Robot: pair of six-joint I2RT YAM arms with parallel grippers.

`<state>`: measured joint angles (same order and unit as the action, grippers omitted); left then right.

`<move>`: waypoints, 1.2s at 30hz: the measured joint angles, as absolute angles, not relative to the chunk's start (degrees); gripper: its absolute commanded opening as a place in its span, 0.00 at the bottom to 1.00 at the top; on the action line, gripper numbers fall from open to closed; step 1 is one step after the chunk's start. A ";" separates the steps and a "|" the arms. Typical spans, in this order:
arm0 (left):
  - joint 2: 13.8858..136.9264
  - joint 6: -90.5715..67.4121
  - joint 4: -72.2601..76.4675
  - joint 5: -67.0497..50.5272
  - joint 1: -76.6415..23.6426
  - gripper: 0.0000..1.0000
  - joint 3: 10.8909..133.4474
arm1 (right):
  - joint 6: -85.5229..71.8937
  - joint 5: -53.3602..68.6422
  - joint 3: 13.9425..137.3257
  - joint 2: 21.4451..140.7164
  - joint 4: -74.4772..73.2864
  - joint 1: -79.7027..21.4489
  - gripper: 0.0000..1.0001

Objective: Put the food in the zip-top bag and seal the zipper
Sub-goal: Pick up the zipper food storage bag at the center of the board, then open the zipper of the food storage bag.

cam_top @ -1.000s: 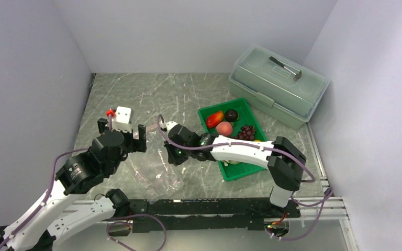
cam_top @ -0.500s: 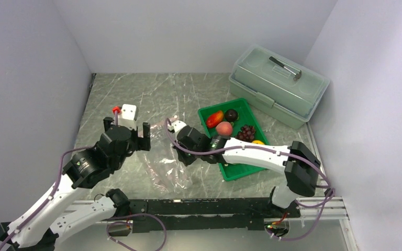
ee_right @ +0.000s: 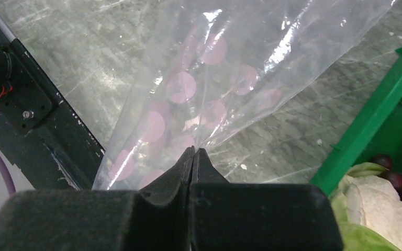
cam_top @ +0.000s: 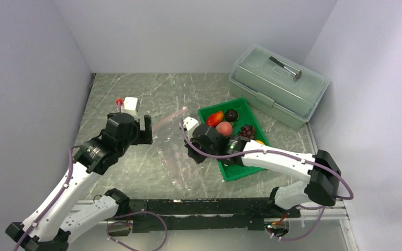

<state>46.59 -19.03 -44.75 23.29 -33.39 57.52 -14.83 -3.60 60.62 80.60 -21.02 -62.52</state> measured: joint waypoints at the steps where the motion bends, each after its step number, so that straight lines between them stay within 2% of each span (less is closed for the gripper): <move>1: 47.16 -19.20 -44.51 22.28 -32.40 0.99 57.54 | -14.44 -3.57 60.29 79.83 -21.04 -62.50 0.00; 18: 57.41 -20.60 -44.97 11.35 -21.85 0.99 66.96 | -5.61 -3.36 56.90 66.19 -22.02 -62.33 0.00; 36: 58.35 -21.39 -43.66 1.28 -11.99 0.99 63.59 | 2.42 7.29 61.65 61.95 -27.99 -62.28 0.00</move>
<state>58.35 -21.39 -43.66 1.28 -11.99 63.59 2.42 7.29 61.65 61.95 -27.99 -62.28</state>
